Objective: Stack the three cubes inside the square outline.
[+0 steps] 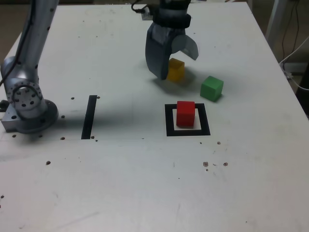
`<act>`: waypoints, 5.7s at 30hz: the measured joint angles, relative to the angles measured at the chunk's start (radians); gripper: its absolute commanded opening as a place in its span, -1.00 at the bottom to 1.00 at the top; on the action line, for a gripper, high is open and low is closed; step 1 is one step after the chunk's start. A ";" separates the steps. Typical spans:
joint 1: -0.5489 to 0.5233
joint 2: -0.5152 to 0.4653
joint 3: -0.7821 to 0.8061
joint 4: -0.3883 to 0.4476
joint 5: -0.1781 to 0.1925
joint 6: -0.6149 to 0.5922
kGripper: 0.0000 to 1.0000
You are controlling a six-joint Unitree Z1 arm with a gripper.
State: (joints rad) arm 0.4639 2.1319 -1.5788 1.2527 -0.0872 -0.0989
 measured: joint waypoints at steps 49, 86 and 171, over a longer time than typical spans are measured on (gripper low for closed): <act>-0.069 -0.039 -0.026 0.053 0.027 0.106 -0.56; -0.454 -0.051 -0.203 0.241 -0.071 0.142 -0.56; -0.325 -0.039 -0.177 0.142 0.244 0.465 0.99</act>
State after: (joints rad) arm 0.1391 2.0932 -1.7556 1.3943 0.1570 0.3662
